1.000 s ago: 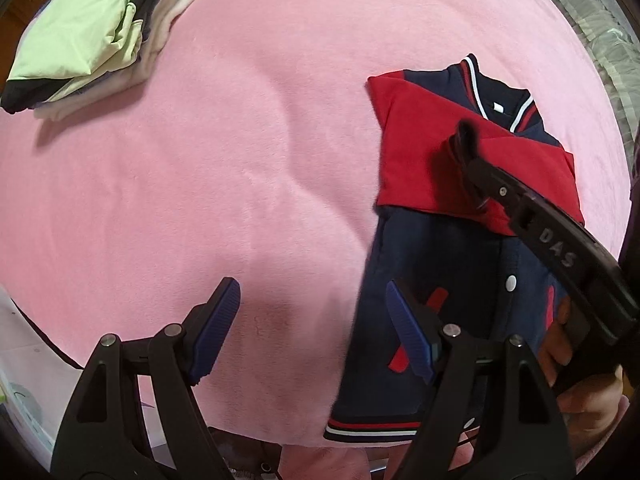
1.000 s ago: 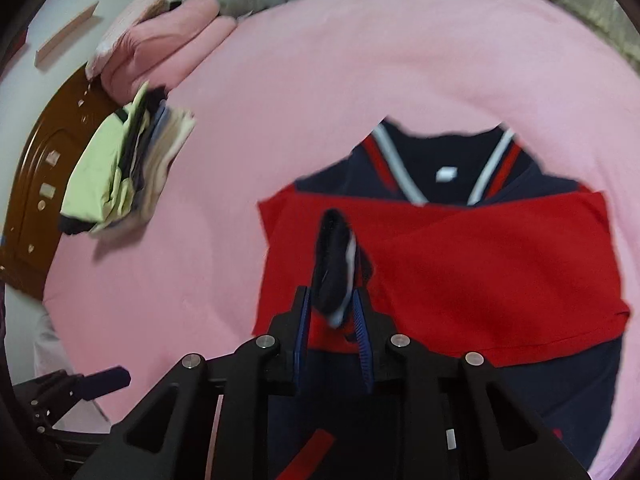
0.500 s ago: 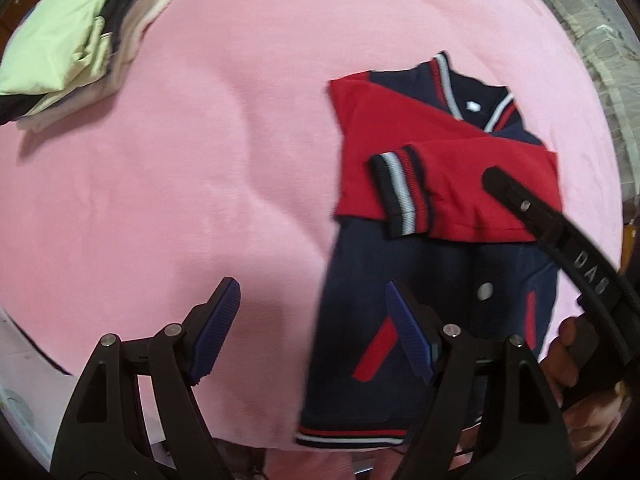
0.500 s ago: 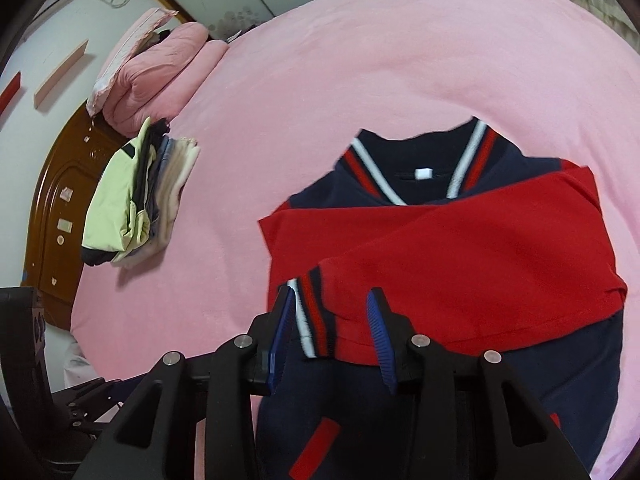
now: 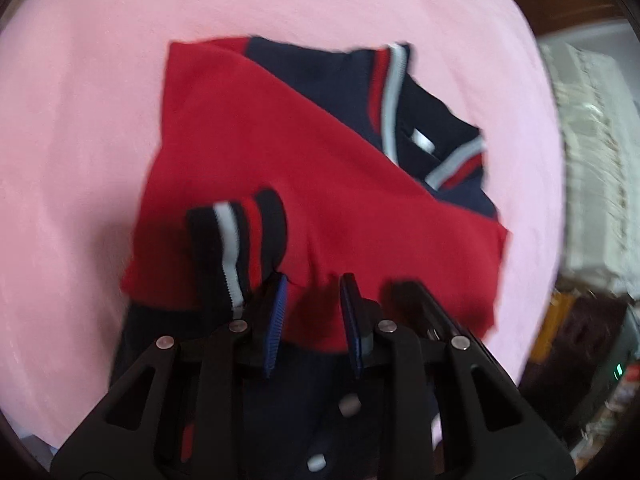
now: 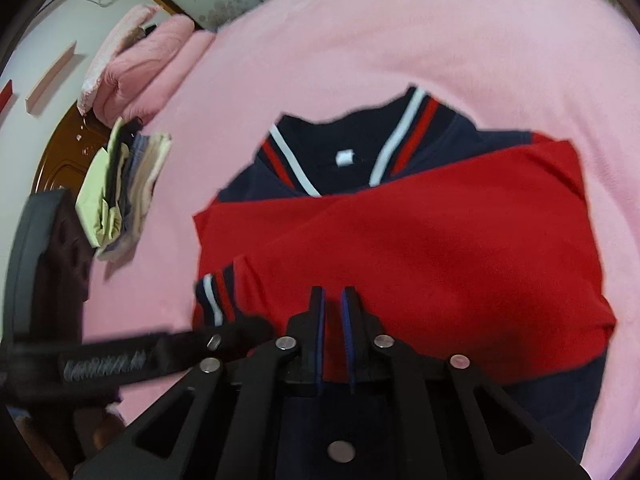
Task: Fold large clothes
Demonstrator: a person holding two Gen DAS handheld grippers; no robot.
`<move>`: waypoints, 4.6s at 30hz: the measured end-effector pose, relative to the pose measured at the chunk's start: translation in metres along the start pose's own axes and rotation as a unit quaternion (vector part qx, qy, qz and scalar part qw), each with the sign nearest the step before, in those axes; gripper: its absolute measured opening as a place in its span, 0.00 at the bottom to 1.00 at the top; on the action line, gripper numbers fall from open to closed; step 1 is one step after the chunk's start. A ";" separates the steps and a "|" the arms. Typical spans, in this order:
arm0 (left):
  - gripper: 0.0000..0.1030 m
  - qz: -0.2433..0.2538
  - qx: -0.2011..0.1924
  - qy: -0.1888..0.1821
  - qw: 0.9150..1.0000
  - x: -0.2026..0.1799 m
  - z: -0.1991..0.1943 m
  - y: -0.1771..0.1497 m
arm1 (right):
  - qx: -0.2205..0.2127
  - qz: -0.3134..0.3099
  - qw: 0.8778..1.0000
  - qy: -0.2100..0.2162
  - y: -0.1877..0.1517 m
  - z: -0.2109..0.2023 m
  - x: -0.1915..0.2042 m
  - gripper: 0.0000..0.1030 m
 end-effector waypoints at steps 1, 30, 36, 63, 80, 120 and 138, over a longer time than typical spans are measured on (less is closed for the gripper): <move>0.23 -0.006 0.003 0.010 1.000 0.000 0.005 0.002 | 0.010 -0.001 1.000 0.004 0.001 0.005 -0.005 0.07; 0.13 0.050 -0.005 0.047 0.998 -0.018 0.022 0.002 | 0.067 0.127 0.986 0.087 0.056 0.047 -0.078 0.00; 0.13 0.039 -0.003 0.035 0.999 -0.011 0.022 0.009 | 0.039 0.138 0.989 0.023 0.060 0.030 -0.157 0.00; 0.13 0.082 -0.016 0.061 0.995 -0.025 0.023 -0.001 | 0.013 0.034 0.999 -0.010 0.028 -0.011 -0.169 0.00; 0.13 0.197 -0.047 0.091 0.975 -0.066 -0.016 -0.023 | -0.023 0.116 0.992 0.036 0.023 -0.067 -0.164 0.02; 0.71 0.268 -0.069 0.085 0.957 -0.042 -0.111 -0.065 | -0.127 -0.019 0.980 -0.151 -0.019 -0.164 -0.059 0.84; 0.71 0.217 -0.076 0.126 0.965 -0.010 -0.172 -0.139 | -0.128 0.074 0.981 -0.129 -0.100 -0.215 -0.074 0.88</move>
Point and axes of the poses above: each gripper's, at about its wrist camera, not at the fingertips, and z roughly the way its jaws point, x to its left, y to its top, the point moved 3 cm from there along z, roughly the way its jaws point, and after that the axes turned 15 degrees about -x, right-handed, at the moved point
